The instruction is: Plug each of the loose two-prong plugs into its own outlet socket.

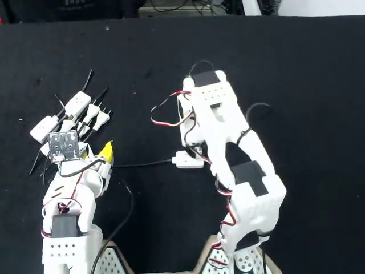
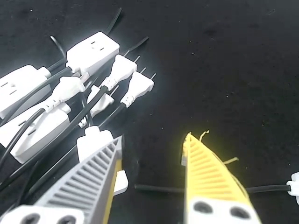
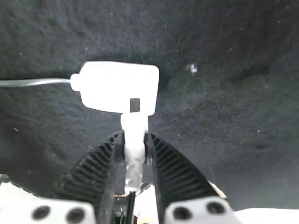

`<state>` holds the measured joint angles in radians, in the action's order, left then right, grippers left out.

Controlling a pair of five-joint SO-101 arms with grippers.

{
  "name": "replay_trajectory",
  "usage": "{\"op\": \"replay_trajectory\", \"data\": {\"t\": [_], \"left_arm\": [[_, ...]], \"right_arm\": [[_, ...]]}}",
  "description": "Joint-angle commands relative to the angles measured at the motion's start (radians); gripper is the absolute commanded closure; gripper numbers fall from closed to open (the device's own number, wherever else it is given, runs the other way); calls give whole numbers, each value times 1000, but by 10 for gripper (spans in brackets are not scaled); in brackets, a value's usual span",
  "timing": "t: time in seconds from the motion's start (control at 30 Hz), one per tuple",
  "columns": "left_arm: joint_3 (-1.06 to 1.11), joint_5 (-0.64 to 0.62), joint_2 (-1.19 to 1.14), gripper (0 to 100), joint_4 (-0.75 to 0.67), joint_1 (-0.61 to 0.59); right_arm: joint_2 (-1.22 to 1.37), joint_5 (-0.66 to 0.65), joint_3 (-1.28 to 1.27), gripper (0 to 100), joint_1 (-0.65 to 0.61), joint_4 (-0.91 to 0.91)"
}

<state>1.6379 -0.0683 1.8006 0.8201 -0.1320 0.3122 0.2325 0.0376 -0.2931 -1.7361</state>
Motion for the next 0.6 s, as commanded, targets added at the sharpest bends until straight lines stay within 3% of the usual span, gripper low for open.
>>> {"op": "replay_trajectory", "data": {"t": [0.0, 0.57], "left_arm": [[-16, -9, 8, 788, -21, 1], [-19, -9, 8, 788, -21, -1]], "right_arm": [[-33, -9, -4, 988, 0, -31], [47, -40, 15, 988, 68, -31]]}}
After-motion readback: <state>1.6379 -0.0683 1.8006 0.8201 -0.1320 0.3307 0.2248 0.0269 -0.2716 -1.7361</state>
